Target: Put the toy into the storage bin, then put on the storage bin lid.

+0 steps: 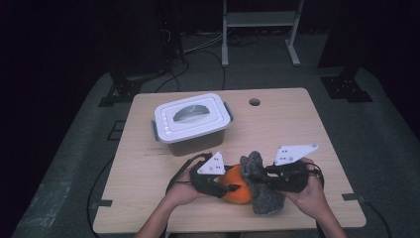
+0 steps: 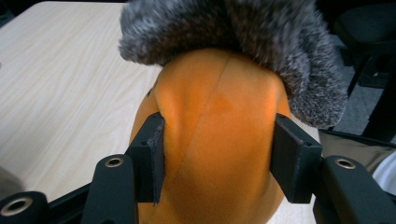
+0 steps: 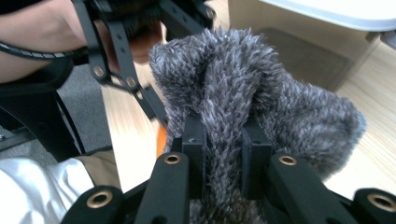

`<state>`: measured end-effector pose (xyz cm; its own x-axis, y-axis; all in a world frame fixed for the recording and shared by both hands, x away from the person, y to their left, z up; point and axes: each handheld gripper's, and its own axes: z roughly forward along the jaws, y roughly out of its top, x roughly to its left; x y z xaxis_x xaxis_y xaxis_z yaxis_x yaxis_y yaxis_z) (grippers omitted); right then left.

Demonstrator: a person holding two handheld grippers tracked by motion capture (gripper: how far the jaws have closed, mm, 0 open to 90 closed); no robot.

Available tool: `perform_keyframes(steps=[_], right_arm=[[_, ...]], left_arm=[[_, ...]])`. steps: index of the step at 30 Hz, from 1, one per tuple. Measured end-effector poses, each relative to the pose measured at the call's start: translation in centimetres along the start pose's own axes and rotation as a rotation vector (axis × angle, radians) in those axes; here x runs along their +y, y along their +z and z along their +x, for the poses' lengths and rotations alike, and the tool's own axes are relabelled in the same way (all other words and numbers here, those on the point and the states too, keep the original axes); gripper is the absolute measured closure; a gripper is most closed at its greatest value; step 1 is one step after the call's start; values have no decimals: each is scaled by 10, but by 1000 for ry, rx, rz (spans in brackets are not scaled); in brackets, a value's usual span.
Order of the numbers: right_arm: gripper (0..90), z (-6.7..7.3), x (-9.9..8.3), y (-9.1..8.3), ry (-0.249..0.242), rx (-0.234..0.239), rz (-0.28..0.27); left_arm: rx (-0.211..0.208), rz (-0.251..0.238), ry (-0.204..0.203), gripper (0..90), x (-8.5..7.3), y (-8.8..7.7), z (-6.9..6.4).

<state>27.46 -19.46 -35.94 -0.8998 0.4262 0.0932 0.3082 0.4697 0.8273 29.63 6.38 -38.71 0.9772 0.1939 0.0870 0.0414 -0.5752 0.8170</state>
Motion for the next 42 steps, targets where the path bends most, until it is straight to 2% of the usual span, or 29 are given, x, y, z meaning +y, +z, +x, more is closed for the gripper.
perform_keyframes(steps=[4, 8, 11, 14, 17, 18, 20, 24, 26, 28, 30, 35, 39, 42], right_arm=[[753, -8, -9, 3, 34, 3, 13], [753, -17, -18, 7, 74, 1, 30], [753, -12, -13, 4, 60, -9, 13], [753, -11, -12, 6, 48, -6, 32], [753, -15, -18, 8, 72, 19, 41], [753, -17, -21, 8, 81, 28, 46], [752, -20, -25, 8, 89, 29, 49], [752, -25, -30, 5, 109, 26, 55], [751, -27, -34, 5, 119, 28, 59], [751, -29, -35, 5, 123, 27, 65], [750, -28, -33, 2, 120, 19, 65], [750, -22, -26, -1, 91, -11, 70], [750, -17, -18, -9, 77, -2, 24], [750, -10, -10, -9, 56, 17, -6]], left_arm=[[16, -26, -30, 443, -1, -8, 5], [29, -12, -34, 440, -3, -7, 5], [27, -8, -24, 421, -1, -2, 3], [13, -7, -16, 342, -2, 1, 2], [-5, -38, -52, 226, -5, 1, 6], [-7, -36, -59, 180, -5, 2, 7], [-11, -32, -68, 134, -8, 5, 10], [-68, -23, -97, 96, -17, 14, 15], [-93, -24, -101, 118, -21, 16, 17], [-80, -40, -83, 269, -22, 14, 14], [-74, -35, -87, 331, -21, 13, 14], [-63, -31, -91, 340, -19, 12, 13], [-52, -28, -84, 346, -16, 12, 10], [-44, -45, -80, 396, -13, 12, 8]])
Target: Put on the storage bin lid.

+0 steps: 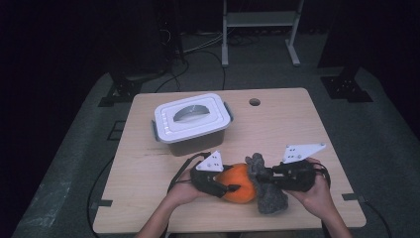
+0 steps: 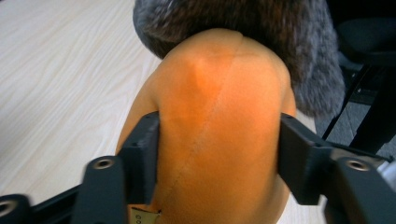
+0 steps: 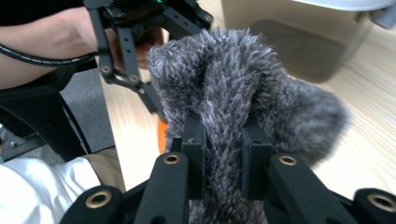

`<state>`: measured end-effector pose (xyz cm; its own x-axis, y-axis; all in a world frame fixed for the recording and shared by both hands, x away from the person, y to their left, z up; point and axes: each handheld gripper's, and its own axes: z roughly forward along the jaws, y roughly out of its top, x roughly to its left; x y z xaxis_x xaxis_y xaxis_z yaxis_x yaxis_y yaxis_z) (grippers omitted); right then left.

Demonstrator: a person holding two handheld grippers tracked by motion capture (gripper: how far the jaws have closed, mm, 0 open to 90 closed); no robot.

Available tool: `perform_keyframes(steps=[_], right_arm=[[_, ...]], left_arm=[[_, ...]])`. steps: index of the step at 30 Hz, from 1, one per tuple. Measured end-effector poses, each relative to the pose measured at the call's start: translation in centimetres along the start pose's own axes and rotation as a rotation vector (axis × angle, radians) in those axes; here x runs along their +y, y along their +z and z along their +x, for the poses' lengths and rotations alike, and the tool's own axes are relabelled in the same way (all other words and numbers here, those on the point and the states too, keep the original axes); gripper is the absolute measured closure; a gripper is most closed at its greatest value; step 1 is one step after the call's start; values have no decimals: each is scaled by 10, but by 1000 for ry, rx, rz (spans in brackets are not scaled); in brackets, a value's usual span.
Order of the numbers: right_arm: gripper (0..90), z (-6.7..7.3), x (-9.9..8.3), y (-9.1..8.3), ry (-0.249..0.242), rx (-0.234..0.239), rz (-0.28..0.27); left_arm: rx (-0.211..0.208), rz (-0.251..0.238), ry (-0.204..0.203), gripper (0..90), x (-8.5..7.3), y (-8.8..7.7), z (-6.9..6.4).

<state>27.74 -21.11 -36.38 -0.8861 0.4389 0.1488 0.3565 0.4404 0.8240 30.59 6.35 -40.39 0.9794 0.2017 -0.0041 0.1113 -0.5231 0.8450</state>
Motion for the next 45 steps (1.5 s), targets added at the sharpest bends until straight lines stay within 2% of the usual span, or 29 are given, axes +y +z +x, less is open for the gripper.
perform_keyframes(steps=[3, 6, 8, 11, 15, 18, 21, 23, 25, 26, 27, 29, 31, 32, 34, 40, 42, 45], right_arm=[[750, 1, 1, 7, -9, 0, 21], [752, -9, -10, 13, 25, 5, 31], [752, -20, -24, 18, 70, 9, 54], [751, -29, -33, 20, 107, -19, 92], [751, -30, -31, 17, 104, -25, 80], [751, -28, -27, 14, 104, -21, 50], [750, -25, -22, 14, 100, -8, 26], [750, -24, -22, 18, 101, -1, 27], [749, -25, -24, 21, 109, 5, 36], [748, -26, -26, 21, 115, 13, 37], [747, -27, -27, 21, 120, 18, 41], [745, -29, -31, 22, 126, 10, 62], [744, -31, -35, 22, 148, 30, 55], [744, -31, -35, 22, 151, 29, 55], [744, -32, -35, 22, 149, 25, 55], [744, -34, -38, 22, 159, 14, 68], [744, -36, -40, 21, 171, 10, 78], [747, -38, -41, 16, 186, 20, 79]], left_arm=[[30, -13, 9, 461, 1, -3, 0], [43, -16, -11, 469, -1, -8, 4], [50, -20, -25, 468, -3, -10, 7], [63, -20, -29, 462, -2, -13, 8], [96, -13, -21, 456, 0, -14, 8], [124, -3, -12, 451, 1, -13, 6], [122, 10, -9, 434, 1, -6, 2], [118, 20, -6, 409, 2, -3, 0], [95, 41, -1, 363, 3, -2, -1], [74, 44, -8, 329, 3, -2, -1], [26, 47, -18, 298, 4, -4, 0], [24, 13, -21, 300, 5, -9, 2], [40, 13, -36, 281, 5, -10, 5], [45, 21, -34, 279, 5, -10, 5], [22, 30, -43, 281, 3, -7, 5], [-39, 58, -17, 346, 2, -3, 0], [-55, 57, -23, 376, 1, -3, -1], [-74, 53, -33, 376, 2, 0, -2]])
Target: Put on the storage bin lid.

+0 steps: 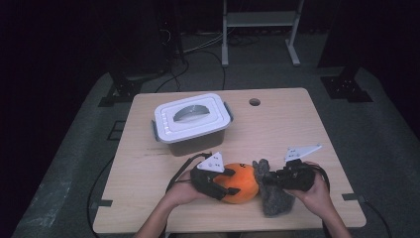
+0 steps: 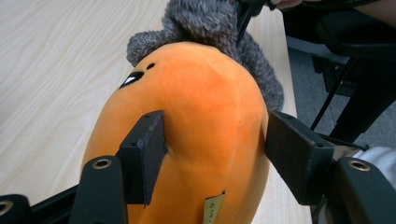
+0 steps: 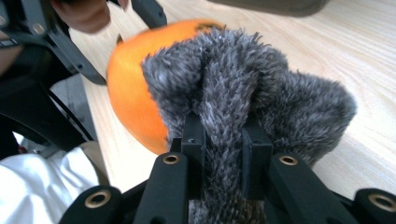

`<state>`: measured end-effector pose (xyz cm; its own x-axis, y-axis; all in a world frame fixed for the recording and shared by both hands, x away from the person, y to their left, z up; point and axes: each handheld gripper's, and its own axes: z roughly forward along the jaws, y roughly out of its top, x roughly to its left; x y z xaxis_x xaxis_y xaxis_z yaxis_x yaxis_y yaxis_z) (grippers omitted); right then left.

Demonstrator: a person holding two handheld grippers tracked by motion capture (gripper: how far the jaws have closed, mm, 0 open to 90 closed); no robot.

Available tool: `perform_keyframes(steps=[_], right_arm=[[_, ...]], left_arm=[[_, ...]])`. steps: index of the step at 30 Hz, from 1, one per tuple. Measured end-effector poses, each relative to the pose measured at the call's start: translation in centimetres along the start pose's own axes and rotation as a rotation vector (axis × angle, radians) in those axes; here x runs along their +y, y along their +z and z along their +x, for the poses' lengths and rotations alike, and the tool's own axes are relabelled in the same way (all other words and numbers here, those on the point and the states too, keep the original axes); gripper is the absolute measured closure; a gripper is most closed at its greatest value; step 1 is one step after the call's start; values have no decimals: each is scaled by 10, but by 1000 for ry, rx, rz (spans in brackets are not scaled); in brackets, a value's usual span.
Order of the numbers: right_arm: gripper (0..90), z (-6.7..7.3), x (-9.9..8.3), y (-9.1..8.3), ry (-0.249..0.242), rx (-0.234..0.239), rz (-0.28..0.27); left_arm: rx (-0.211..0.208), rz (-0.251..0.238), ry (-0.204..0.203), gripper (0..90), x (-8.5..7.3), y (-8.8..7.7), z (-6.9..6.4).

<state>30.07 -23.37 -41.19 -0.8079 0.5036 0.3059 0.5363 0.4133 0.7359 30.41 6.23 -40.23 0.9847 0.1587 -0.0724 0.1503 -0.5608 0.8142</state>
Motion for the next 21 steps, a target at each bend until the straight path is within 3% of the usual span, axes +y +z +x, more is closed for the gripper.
perform_keyframes(steps=[2, 5, 6, 9, 11, 14, 18, 21], right_arm=[[747, 0, 0, -5, 12, 15, -16], [747, 3, -1, -6, 8, 23, -11], [746, 3, -1, -5, 8, 27, -8], [745, 4, -2, -2, -1, 62, 9], [745, 6, -1, -1, -12, 57, 13], [744, 6, 0, -1, -11, 53, 17], [743, 5, -1, 2, -14, 35, 31], [742, 5, -2, 3, -13, 37, 33]], left_arm=[[-63, 8, 7, 376, 2, 2, -3], [-72, 14, 29, 334, 5, 2, -6], [-65, -4, 30, 326, 6, 1, -6], [45, -39, 20, 285, 7, -2, -3], [60, -22, 7, 297, 5, 0, 0], [28, -2, -10, 332, 2, 4, 0], [-43, 44, 18, 338, 2, 6, -5], [-80, 39, 13, 343, 2, 2, -3]])
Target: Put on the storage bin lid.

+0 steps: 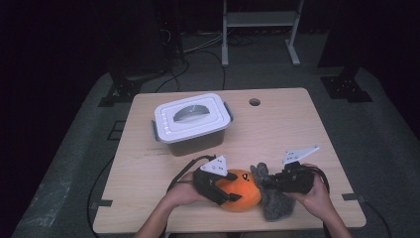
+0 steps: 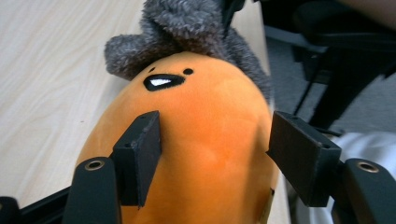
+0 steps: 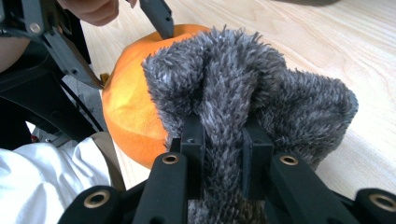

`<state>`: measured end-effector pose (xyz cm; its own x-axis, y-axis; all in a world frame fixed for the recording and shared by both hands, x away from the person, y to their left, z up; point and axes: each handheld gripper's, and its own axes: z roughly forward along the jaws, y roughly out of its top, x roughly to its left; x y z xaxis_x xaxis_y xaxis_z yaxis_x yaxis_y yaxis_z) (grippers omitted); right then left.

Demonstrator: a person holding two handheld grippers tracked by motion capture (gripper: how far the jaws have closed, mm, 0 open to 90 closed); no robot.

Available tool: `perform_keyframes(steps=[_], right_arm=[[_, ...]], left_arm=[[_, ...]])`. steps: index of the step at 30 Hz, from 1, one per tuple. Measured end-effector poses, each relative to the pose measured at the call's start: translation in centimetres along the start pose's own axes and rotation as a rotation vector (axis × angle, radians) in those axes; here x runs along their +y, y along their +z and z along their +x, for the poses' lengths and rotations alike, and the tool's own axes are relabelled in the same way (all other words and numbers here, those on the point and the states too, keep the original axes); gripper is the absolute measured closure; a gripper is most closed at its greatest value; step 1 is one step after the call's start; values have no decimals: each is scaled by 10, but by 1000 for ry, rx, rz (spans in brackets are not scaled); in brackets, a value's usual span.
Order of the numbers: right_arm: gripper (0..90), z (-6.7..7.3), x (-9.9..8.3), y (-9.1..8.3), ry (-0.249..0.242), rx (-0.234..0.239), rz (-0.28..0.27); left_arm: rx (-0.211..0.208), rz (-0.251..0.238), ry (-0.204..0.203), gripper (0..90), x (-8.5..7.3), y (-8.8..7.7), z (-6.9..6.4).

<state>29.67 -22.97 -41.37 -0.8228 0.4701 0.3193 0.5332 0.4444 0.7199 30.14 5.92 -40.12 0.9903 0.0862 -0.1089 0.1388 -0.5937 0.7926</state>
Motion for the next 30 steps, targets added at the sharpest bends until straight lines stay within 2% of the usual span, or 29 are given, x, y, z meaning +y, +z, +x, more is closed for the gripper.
perform_keyframes(steps=[3, 9, 11, 13, 16, 17, 20, 23, 24, 25, 26, 28, 30], right_arm=[[741, 0, 0, 1, -2, 2, -1], [740, 1, 0, 2, -7, 5, -2], [740, 2, 0, 2, -10, 5, -4], [740, 2, 1, 2, -17, 10, -7], [740, 4, 2, 4, -27, 26, -7], [740, 5, 3, 4, -32, 29, -6], [739, 6, 3, 5, -41, 33, -5], [738, 7, 2, 5, -40, 37, -1], [738, 7, 2, 6, -45, 37, 1], [738, 7, 2, 6, -44, 35, 4], [738, 6, 1, 6, -44, 33, 6], [738, 5, 1, 6, -38, 26, 13], [740, 3, 0, 5, -28, 24, 12]], left_arm=[[-45, -9, -18, 350, -2, -4, 4], [-43, -11, -9, 351, -1, -7, 4], [-19, -28, -3, 341, 0, -8, 4], [26, -64, 9, 313, 2, -10, 6], [82, -116, 2, 279, 3, -12, 10], [85, -119, -4, 266, 2, -11, 12], [87, -57, -32, 194, -3, -3, 19], [14, -42, -94, 176, -13, 7, 27], [5, -46, -104, 179, -14, 8, 28], [-10, -44, -105, 194, -15, 9, 29], [-12, -41, -100, 255, -15, 10, 28], [10, -40, -69, 418, -15, 10, 25], [26, -46, -64, 524, -13, 9, 23]])
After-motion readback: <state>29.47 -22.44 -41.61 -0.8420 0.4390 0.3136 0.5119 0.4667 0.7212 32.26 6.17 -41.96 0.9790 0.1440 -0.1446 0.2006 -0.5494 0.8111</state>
